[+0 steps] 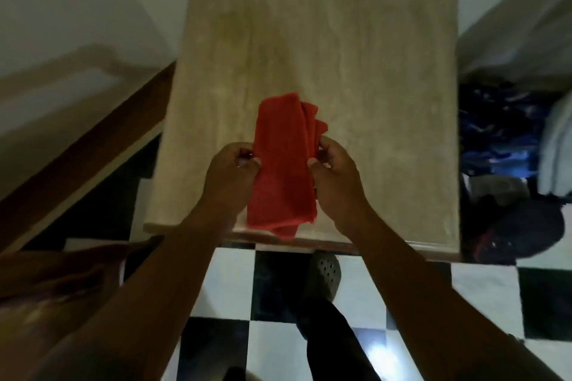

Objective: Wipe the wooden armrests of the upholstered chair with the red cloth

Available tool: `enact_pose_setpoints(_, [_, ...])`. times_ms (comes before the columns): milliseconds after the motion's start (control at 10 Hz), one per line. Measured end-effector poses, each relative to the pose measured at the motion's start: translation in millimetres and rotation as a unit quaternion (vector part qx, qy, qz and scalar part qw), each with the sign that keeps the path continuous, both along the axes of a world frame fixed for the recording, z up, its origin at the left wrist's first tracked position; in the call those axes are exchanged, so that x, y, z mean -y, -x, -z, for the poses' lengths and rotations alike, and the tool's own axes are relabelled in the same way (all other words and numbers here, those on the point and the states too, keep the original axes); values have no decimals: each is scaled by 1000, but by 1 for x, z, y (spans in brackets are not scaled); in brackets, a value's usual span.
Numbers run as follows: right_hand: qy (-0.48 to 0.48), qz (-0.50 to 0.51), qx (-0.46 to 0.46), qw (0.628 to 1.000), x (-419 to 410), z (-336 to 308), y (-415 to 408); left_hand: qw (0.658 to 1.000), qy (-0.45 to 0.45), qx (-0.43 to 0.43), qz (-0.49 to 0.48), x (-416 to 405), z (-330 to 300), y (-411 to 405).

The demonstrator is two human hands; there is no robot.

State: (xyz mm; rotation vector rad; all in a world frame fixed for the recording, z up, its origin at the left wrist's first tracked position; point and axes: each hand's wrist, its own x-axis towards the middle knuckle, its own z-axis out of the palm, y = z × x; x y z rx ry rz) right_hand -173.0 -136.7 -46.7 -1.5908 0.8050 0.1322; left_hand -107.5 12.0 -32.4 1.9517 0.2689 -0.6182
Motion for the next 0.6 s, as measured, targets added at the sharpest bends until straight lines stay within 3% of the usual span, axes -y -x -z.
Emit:
enact_pose_setpoints(200, [144,-82,-68,984,51,46,-4,995,-77,-19,60,58,61,-15])
enact_pose_setpoints(300, [202,-98,-69,972,44,57,2,989,-113,24,97,53,72,-14])
enact_pose_setpoints(500, [172,-68,-107,977,35,27,11,977,-116,-40,172,29,46,-16])
enact_pose_setpoints(600, [197,-89,-128,968,40,1,14,957,-167,-21,238,15,25,-26])
